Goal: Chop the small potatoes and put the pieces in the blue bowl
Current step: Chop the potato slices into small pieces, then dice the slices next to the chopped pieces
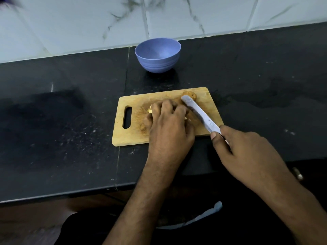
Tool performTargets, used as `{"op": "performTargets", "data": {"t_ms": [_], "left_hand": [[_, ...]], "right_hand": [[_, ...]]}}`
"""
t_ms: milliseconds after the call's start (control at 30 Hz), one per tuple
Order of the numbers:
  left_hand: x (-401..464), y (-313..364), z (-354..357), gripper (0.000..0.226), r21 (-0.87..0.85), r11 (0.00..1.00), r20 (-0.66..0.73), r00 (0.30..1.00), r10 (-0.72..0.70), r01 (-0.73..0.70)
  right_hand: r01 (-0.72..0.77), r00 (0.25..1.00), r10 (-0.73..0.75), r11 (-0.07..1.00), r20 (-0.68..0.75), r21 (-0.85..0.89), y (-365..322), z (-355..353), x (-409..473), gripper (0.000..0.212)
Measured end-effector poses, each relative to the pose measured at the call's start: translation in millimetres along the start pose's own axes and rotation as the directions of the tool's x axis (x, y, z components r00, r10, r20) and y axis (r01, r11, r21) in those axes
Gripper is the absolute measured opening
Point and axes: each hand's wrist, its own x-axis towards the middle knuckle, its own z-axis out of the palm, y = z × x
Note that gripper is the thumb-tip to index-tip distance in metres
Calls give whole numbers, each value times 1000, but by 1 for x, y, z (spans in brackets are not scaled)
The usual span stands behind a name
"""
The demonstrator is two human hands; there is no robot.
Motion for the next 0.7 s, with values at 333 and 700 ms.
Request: {"op": "performTargets", "data": {"t_ms": [333,700], "left_hand": [[-2,-13,-9,8,-223,962,-180,963,-202,160],[-17,-66,-41,81,-120,987,73,993,-96,104]], "right_hand": [[30,999,-29,998,20,-59,-3,-1,-2,26],[93,987,-115,978,112,188,-12,-5,1,13]]}}
